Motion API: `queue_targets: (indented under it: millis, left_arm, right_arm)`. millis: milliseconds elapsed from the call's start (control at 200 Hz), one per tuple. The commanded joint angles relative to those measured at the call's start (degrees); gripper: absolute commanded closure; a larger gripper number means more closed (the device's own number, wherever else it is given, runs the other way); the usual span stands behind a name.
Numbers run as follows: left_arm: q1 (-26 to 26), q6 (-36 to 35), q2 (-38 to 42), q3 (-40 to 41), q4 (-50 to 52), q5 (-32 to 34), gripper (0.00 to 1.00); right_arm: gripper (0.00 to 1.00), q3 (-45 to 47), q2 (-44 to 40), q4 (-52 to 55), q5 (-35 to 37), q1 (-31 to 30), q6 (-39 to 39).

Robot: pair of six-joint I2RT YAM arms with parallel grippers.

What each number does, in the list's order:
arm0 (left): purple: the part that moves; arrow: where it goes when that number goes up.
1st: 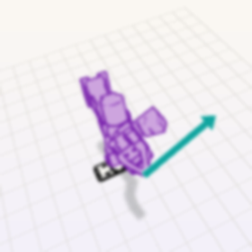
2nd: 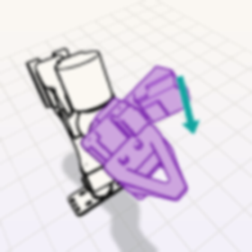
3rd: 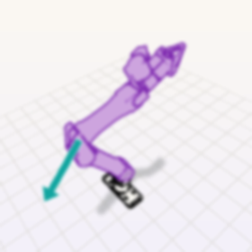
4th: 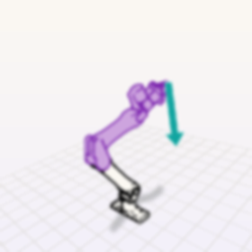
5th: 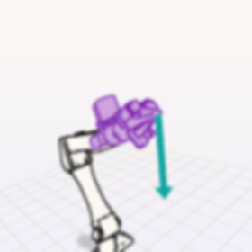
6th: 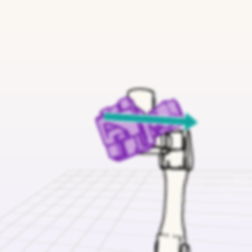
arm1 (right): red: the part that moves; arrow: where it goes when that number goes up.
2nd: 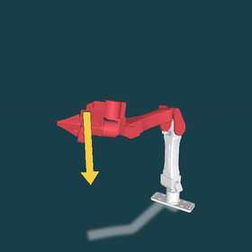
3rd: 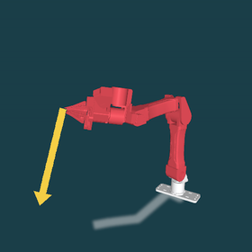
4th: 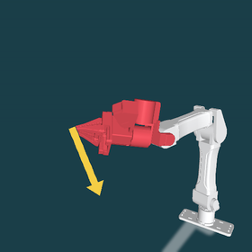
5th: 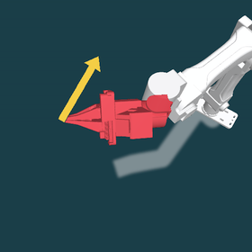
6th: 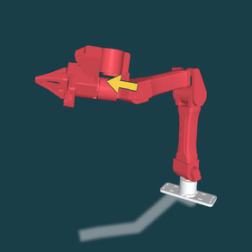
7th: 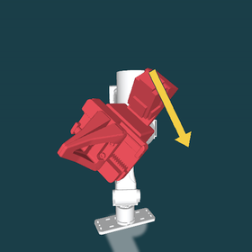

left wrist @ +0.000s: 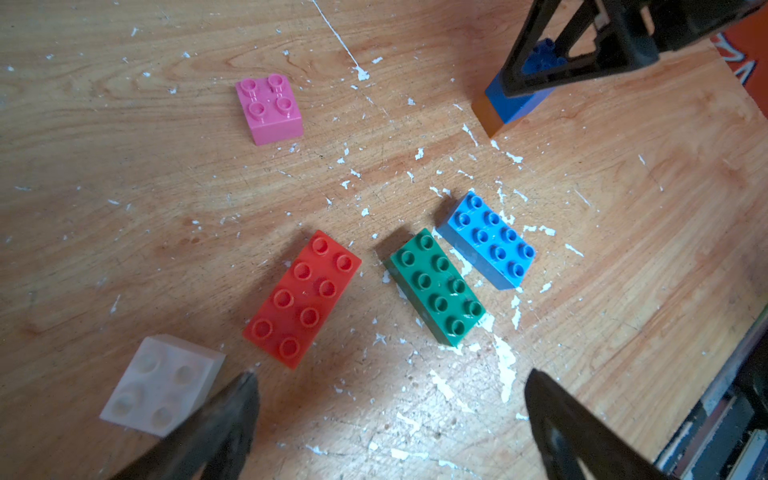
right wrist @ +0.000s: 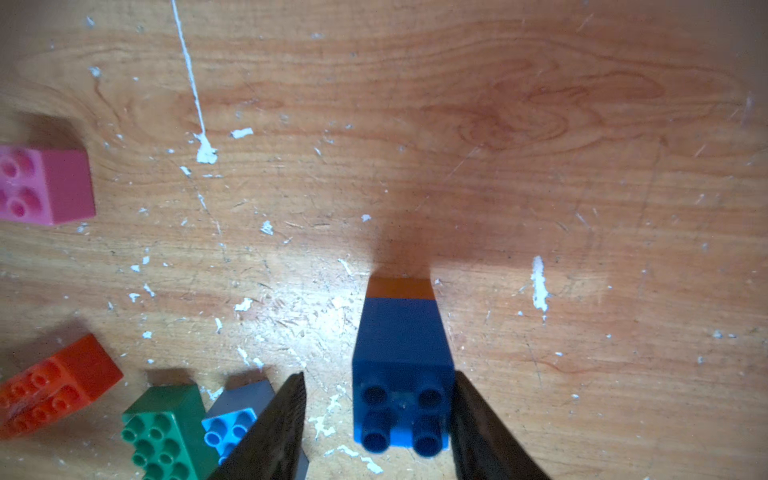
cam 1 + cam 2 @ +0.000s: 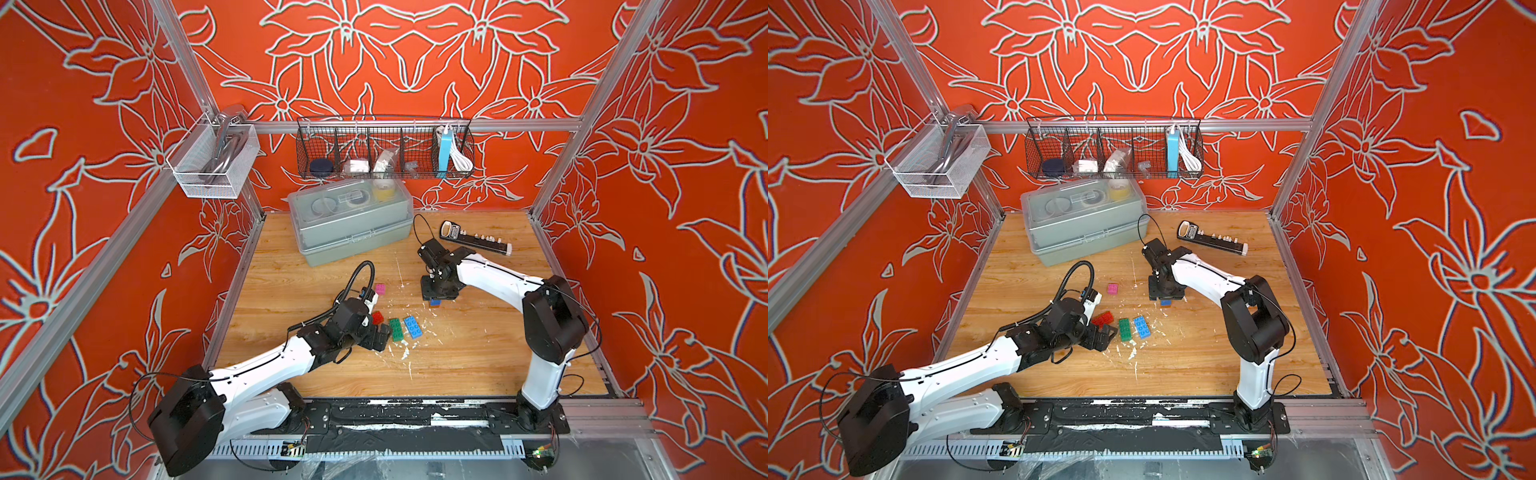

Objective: Assemble a spoon with lego
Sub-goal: Move the lego brick at the center of the board.

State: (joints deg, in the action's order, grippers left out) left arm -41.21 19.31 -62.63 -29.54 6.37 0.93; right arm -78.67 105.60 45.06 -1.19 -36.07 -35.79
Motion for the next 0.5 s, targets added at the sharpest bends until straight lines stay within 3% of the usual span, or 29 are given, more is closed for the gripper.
queue_targets:
  millis: [0,495]
  left_arm:
    - [0.3,-0.5,0.6,-0.1,0.0,-0.1,0.02]
    - [0.3,-0.2,1.2,-0.3,0.6,0.0,0.02]
  right_arm:
    - [0.43,-0.8,0.2,1.4,-0.5,-0.4,-1.3]
    - [0.42,2.3,-2.6,0.9,-1.8,-0.7,-2.2]
